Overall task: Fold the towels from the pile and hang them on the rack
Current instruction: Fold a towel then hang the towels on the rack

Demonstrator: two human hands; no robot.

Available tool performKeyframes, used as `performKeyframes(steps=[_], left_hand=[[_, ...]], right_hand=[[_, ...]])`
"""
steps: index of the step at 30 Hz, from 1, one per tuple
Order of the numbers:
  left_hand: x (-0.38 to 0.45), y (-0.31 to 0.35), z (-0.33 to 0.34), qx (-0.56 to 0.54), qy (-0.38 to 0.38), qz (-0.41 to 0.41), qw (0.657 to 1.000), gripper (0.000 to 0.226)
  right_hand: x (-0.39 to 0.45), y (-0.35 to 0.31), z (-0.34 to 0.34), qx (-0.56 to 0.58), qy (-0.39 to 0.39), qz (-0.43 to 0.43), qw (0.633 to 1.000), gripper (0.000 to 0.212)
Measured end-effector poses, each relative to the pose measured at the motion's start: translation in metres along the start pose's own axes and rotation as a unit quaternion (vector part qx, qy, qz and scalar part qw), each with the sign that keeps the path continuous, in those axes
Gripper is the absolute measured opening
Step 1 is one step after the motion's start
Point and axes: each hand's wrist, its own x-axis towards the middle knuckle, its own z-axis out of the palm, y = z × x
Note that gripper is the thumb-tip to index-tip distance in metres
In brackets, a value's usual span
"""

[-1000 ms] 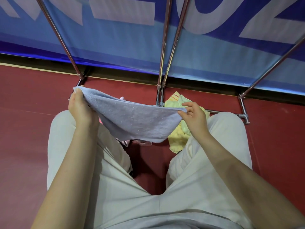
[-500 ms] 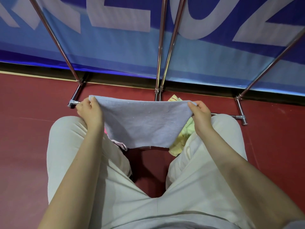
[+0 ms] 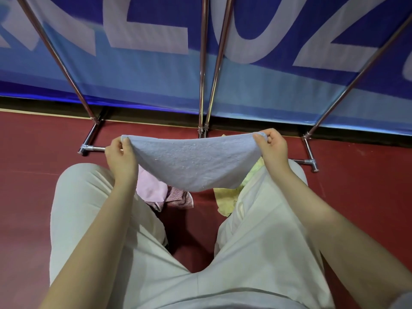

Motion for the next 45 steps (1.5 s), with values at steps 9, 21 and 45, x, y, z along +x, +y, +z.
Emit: performKeyframes(steps=[9, 21, 45], left_hand=[[-0.006, 0.008, 0.008, -0.1, -0.017, -0.057, 0.993, 0.019], [-0.004, 0.006, -0.001, 0.141, 0.058, 0.097, 0.984, 0.039], [-0.047, 0.048, 0.023, -0.278, -0.083, -0.293, 0.911, 0.027]], right_hand=[[-0.003, -0.003, 0.003, 0.014, -0.007, 0.001, 1.0, 0.011], [-0.002, 0.015, 0.004, 0.017, -0.008, 0.049, 0.999, 0.026], [-0.005, 0.007, 0.081, 0.098, -0.018, 0.15, 0.984, 0.025]])
